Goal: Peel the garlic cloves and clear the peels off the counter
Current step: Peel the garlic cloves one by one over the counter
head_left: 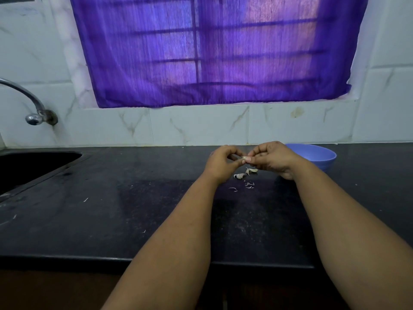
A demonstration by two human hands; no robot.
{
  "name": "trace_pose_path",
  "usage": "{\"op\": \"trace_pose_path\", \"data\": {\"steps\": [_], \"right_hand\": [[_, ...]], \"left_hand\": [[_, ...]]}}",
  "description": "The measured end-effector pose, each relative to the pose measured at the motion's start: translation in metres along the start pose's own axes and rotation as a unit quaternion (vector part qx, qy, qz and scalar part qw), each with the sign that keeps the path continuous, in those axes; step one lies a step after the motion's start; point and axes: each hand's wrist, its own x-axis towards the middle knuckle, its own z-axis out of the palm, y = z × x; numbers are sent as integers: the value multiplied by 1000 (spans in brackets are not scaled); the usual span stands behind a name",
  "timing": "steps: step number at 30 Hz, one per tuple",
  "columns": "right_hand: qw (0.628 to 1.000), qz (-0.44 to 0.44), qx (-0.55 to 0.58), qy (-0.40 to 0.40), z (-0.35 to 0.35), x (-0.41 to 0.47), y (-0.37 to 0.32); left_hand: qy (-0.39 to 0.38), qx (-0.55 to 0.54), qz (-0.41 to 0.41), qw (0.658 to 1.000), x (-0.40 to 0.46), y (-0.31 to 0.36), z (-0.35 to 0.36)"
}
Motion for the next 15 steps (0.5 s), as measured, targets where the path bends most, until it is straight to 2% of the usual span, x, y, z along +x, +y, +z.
{"op": "trace_pose_path", "data": {"steps": [9, 15], "right_hand": [[998, 38, -9, -52, -4, -2, 6], [998, 26, -9, -61, -1, 2, 7]], "left_hand": [[-55, 16, -4, 998, -2, 0, -6], [-49, 9, 1, 999, -1, -1, -7]]}}
